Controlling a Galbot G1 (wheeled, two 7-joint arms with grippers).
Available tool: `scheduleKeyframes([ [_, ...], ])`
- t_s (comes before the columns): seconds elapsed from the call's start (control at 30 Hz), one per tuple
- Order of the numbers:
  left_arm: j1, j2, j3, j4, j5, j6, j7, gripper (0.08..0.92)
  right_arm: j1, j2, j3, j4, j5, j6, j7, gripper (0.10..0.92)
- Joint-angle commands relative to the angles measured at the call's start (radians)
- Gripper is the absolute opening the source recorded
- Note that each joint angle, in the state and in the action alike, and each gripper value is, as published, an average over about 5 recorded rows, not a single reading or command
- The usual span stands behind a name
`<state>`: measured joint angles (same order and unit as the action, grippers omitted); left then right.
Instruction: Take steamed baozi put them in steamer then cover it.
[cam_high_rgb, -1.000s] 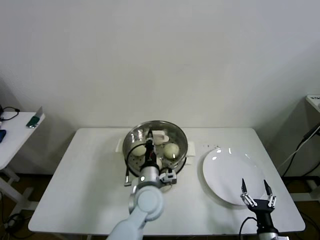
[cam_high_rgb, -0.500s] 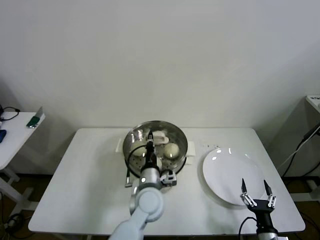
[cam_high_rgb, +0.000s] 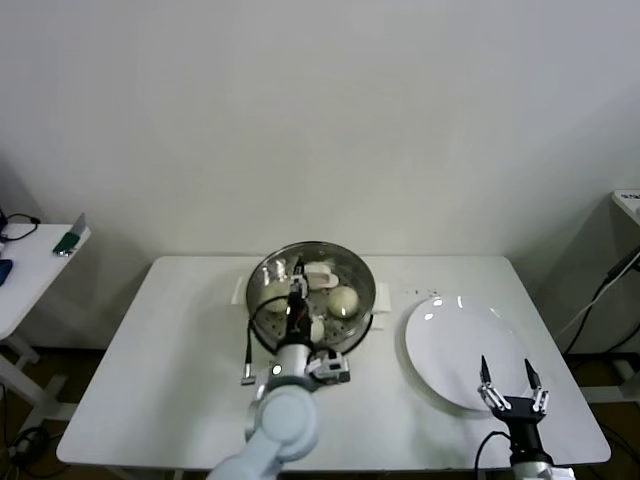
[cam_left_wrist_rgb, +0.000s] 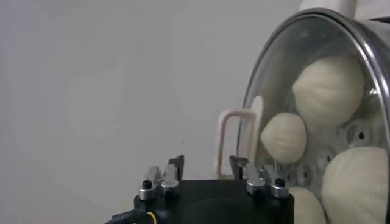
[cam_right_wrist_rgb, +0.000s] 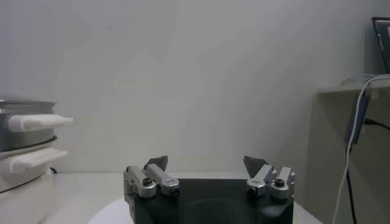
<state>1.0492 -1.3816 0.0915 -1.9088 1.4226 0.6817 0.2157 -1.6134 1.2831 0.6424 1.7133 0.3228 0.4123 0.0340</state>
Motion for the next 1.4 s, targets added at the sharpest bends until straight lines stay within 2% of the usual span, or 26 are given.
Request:
scheduleKeyframes([
  [0.03, 0.094, 0.155, -0.066, -0.265, -0.319, -0.064, -0.096, 0.583, -0.003, -0.004, -0.011, 0.012, 0.021, -0.057, 0.037, 0.823],
  [0.17, 0.155, 0.174, -0.196, -0.306, -0.612, -0.200, -0.228, 0.695, -0.002, -0.004, -0.015, 0.034, 0.014, -0.069, 0.034, 0.823],
  [0.3, 0.210, 0.171, -0.423, -0.304, -0.974, -0.331, -0.321, 0.791, 0.005, 0.000, -0.018, 0.061, -0.002, -0.075, 0.034, 0.823],
  [0.47, 0.346, 0.171, -0.728, -0.279, -1.413, -0.477, -0.278, 0.822, 0.011, 0.003, -0.030, 0.069, -0.015, -0.066, 0.024, 0.823],
  [0.57, 0.447, 0.199, -0.830, -0.230, -1.591, -0.560, -0.262, 0.822, 0.012, 0.004, -0.034, 0.064, -0.025, -0.062, 0.021, 0.823],
  [0.73, 0.561, 0.231, -0.834, -0.116, -1.703, -0.719, -0.275, 0.823, 0.017, 0.003, -0.042, 0.040, -0.033, -0.049, 0.018, 0.823],
  [0.87, 0.590, 0.205, -0.784, -0.040, -1.710, -0.789, -0.284, 0.823, 0.021, 0.008, -0.045, 0.027, -0.033, -0.041, 0.013, 0.823],
  [1.1, 0.599, 0.143, -0.724, 0.045, -1.680, -0.851, -0.286, 0.823, 0.022, 0.010, -0.048, 0.009, -0.026, -0.042, 0.001, 0.823],
  [1.4, 0.622, 0.115, -0.707, 0.085, -1.665, -0.905, -0.281, 0.823, 0.028, 0.012, -0.056, 0.005, -0.018, -0.044, 0.000, 0.823],
])
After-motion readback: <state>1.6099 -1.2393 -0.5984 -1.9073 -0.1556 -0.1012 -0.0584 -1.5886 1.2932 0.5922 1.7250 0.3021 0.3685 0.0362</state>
